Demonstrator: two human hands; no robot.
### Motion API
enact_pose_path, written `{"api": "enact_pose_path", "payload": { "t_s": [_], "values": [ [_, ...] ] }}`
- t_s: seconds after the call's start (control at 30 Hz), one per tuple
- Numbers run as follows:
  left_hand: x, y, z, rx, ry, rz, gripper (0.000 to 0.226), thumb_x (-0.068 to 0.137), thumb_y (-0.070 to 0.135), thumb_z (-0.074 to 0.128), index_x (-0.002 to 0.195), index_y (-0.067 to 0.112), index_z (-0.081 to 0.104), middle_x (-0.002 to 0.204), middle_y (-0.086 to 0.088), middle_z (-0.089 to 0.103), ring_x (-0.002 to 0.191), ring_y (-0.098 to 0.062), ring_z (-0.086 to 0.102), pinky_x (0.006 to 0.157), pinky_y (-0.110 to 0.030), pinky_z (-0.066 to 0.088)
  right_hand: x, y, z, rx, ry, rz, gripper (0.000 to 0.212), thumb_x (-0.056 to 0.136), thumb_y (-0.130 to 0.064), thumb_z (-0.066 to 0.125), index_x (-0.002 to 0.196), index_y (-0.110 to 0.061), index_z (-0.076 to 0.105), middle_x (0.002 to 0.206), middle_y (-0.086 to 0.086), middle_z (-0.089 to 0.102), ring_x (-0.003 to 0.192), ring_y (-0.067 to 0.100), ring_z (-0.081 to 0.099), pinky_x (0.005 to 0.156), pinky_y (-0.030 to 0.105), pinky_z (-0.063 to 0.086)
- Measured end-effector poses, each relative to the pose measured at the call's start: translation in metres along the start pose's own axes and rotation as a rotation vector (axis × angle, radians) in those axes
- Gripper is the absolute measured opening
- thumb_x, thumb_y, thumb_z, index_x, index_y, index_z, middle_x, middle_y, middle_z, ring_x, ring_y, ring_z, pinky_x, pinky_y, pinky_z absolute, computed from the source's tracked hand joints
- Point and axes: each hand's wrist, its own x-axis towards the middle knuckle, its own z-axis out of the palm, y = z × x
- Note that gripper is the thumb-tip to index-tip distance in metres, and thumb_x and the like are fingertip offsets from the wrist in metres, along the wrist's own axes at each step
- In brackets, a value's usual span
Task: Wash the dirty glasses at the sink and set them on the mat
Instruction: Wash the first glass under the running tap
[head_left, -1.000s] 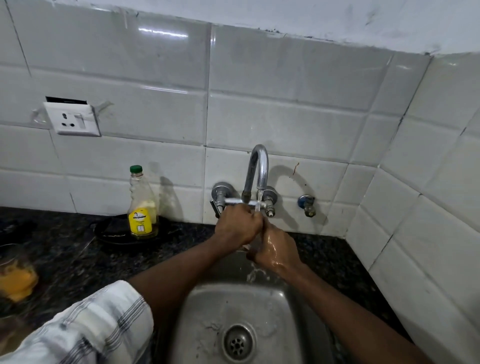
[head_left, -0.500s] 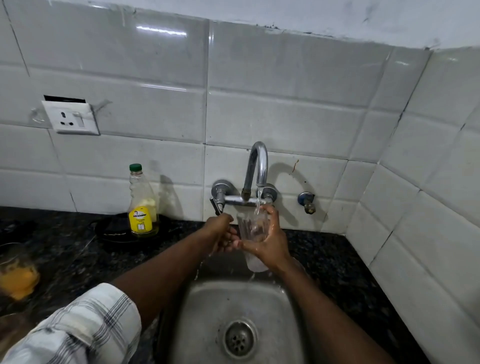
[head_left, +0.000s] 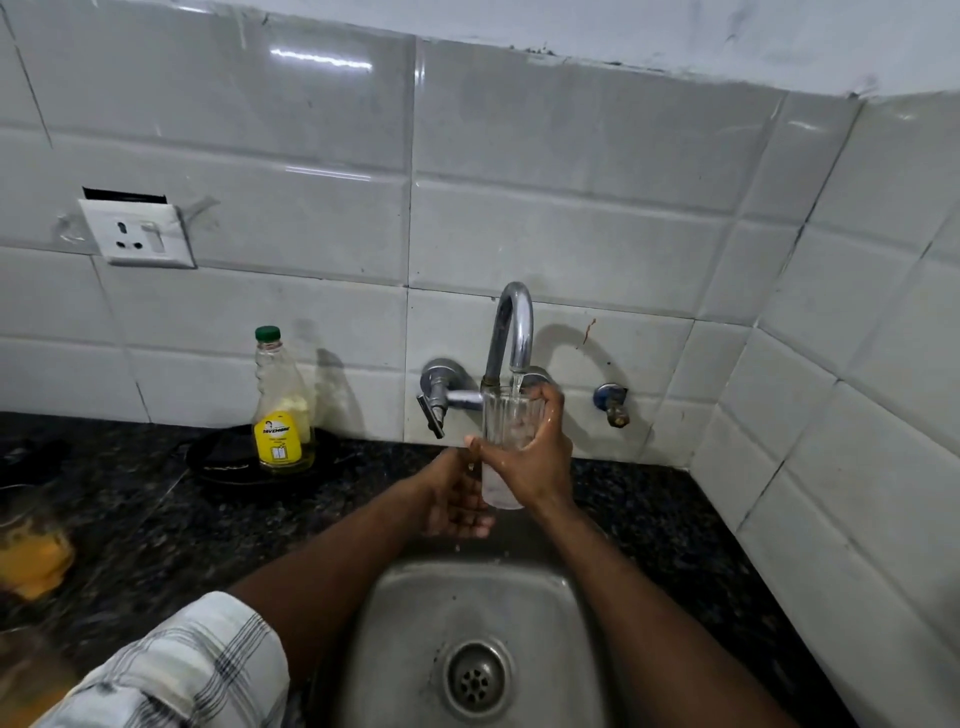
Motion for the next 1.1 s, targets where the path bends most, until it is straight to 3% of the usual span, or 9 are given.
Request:
{"api": "enact_pose_path", "payload": {
  "t_s": [0.1, 0.23, 0.33, 0.47, 0.63, 0.7, 0.83, 0.97, 1.1],
  "values": [
    [-0.004, -0.007, 0.011, -0.186, -0.144, -0.048, 0.072, 0.093, 0.062, 0.035, 0.105, -0.002, 0.067, 0.099, -0.02, 0.069, 0.089, -0.036, 0.064, 0.082, -0.045, 0.054, -0.003, -0.002, 0.007, 0.005, 0.095, 0.003, 0.089, 0.061, -0.039, 0.092, 0.128, -0.029, 0.034, 0.112, -0.006, 0.063, 0.096, 0.014, 0.065, 0.074, 0.012, 0.048],
    [-0.003, 0.001, 0.028, -0.476, -0.184, 0.096, 0.057, 0.096, 0.053, 0.035, 0.098, 0.007, 0.069, 0.08, -0.012, 0.071, 0.071, -0.025, 0.067, 0.061, -0.028, 0.055, -0.009, -0.001, 0.012, 0.035, 0.147, 0.039, 0.083, 0.061, -0.044, 0.09, 0.122, -0.027, 0.037, 0.107, -0.003, 0.067, 0.09, 0.014, 0.069, 0.078, 0.027, 0.058],
    [-0.001, 0.007, 0.031, -0.523, -0.029, 0.226, 0.052, 0.098, 0.044, 0.036, 0.108, 0.005, 0.07, 0.09, -0.016, 0.075, 0.079, -0.027, 0.071, 0.061, -0.029, 0.056, -0.01, -0.003, 0.007, 0.015, 0.144, 0.047, 0.067, 0.062, -0.041, 0.09, 0.109, -0.024, 0.046, 0.089, -0.011, 0.065, 0.077, 0.001, 0.065, 0.063, 0.009, 0.05],
    [-0.008, 0.015, 0.027, 0.006, 0.587, 0.531, 0.04, 0.089, 0.045, 0.058, 0.085, 0.007, 0.07, 0.082, -0.011, 0.071, 0.077, -0.027, 0.067, 0.063, -0.031, 0.047, -0.012, 0.009, -0.002, -0.093, 0.202, 0.01, 0.045, 0.068, -0.057, 0.079, 0.09, -0.023, 0.059, 0.097, -0.007, 0.055, 0.081, 0.003, 0.056, 0.065, 0.012, 0.043],
    [-0.024, 0.031, 0.025, 0.683, 0.824, 0.928, 0.031, 0.09, 0.051, 0.056, 0.083, 0.021, 0.06, 0.075, 0.007, 0.059, 0.069, -0.011, 0.056, 0.059, -0.024, 0.041, -0.025, 0.023, -0.002, 0.184, -0.006, 0.188, 0.045, 0.082, -0.06, 0.065, 0.104, -0.022, 0.07, 0.119, -0.008, 0.059, 0.1, -0.003, 0.059, 0.079, 0.008, 0.046],
    [-0.024, 0.035, 0.025, 0.865, 0.842, 1.04, 0.037, 0.087, 0.053, 0.056, 0.097, 0.018, 0.064, 0.089, 0.003, 0.063, 0.083, -0.015, 0.061, 0.069, -0.031, 0.051, -0.03, 0.03, 0.006, 0.406, -0.041, 0.315, 0.037, 0.089, -0.051, 0.063, 0.111, -0.022, 0.072, 0.118, -0.002, 0.069, 0.101, 0.005, 0.066, 0.08, 0.018, 0.05],
    [-0.029, 0.042, 0.034, 1.247, 0.799, 1.056, 0.052, 0.088, 0.047, 0.053, 0.127, 0.013, 0.058, 0.12, -0.009, 0.062, 0.114, -0.028, 0.056, 0.085, -0.042, 0.053, -0.042, 0.028, 0.014, 0.931, -0.068, 0.654, 0.018, 0.09, -0.021, 0.056, 0.094, -0.016, 0.072, 0.078, 0.002, 0.071, 0.06, 0.01, 0.062, 0.047, 0.021, 0.045],
    [-0.03, 0.04, 0.034, 1.348, 0.771, 1.13, 0.044, 0.089, 0.045, 0.049, 0.116, 0.011, 0.059, 0.115, -0.009, 0.062, 0.107, -0.028, 0.059, 0.086, -0.048, 0.053, -0.041, 0.022, 0.012, 1.162, -0.011, 0.722, 0.014, 0.07, -0.016, 0.061, 0.074, -0.009, 0.073, 0.071, 0.006, 0.071, 0.065, 0.018, 0.065, 0.064, 0.024, 0.051],
    [-0.02, 0.041, 0.013, 1.26, 0.588, 1.226, 0.041, 0.086, 0.05, 0.054, 0.104, 0.015, 0.066, 0.098, -0.001, 0.065, 0.089, -0.018, 0.061, 0.07, -0.028, 0.044, -0.033, 0.028, 0.008, 1.164, -0.009, 0.747, 0.023, 0.09, -0.019, 0.053, 0.084, -0.009, 0.072, 0.073, 0.006, 0.073, 0.063, 0.016, 0.068, 0.061, 0.023, 0.05]
  ]
}}
